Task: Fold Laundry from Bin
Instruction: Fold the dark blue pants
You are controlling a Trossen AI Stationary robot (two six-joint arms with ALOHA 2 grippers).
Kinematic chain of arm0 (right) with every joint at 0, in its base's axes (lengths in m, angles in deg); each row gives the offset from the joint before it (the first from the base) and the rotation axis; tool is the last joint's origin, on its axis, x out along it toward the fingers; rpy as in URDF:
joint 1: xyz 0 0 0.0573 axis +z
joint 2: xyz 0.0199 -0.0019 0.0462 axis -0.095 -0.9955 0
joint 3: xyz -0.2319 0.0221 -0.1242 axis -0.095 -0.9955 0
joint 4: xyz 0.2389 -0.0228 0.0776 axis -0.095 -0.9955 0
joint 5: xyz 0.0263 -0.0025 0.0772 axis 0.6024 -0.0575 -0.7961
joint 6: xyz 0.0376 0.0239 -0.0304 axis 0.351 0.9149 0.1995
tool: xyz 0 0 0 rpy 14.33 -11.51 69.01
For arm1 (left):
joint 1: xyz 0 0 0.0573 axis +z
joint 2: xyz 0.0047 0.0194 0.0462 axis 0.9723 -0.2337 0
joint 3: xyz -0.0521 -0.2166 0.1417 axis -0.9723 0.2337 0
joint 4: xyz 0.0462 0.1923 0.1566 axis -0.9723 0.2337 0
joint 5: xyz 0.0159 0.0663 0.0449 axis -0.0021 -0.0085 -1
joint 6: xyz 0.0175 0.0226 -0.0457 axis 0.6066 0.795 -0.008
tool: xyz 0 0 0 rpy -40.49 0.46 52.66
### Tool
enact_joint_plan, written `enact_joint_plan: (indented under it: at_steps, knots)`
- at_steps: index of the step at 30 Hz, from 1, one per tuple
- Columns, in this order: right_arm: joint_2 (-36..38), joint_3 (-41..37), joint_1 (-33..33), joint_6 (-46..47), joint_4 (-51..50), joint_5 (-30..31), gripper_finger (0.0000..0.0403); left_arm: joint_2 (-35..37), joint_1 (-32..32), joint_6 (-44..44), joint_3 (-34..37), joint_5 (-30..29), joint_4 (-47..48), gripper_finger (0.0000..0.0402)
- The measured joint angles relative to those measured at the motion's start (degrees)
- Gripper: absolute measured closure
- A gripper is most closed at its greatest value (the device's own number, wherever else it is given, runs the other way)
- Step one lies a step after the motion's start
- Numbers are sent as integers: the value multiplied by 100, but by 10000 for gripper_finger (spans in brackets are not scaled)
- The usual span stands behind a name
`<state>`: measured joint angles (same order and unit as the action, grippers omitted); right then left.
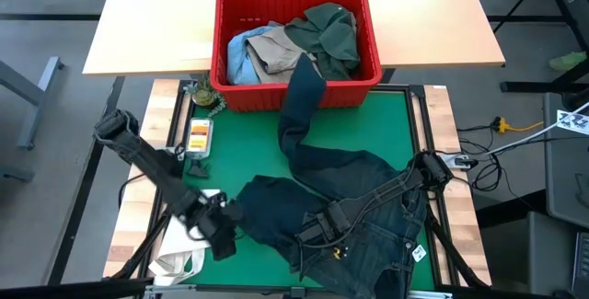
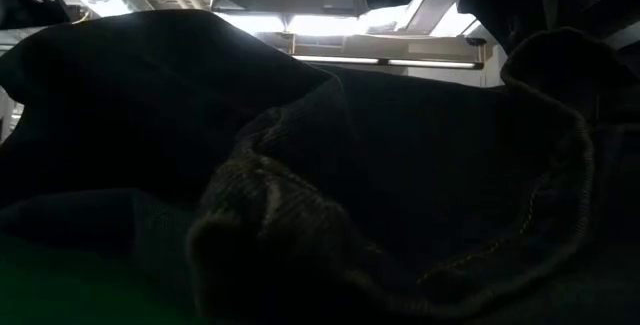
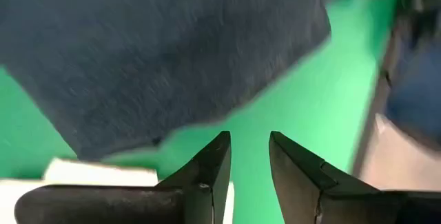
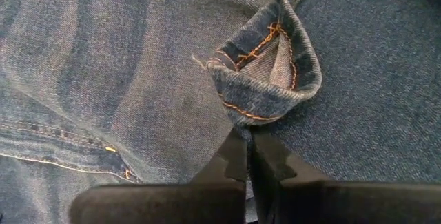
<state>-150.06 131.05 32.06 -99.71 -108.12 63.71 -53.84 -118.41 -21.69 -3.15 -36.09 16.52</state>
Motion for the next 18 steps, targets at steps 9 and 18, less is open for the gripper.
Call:
enact_joint_plan:
  at_steps: [9, 18]
  knots:
    - [0, 2, 0, 26, 0, 0, 402, -1080, -784, -1159, 2, -1243, -530, 308]
    - [0, 4, 0, 37, -2, 1, 402, -2038, -727, -2227, 2, -3507, -537, 308]
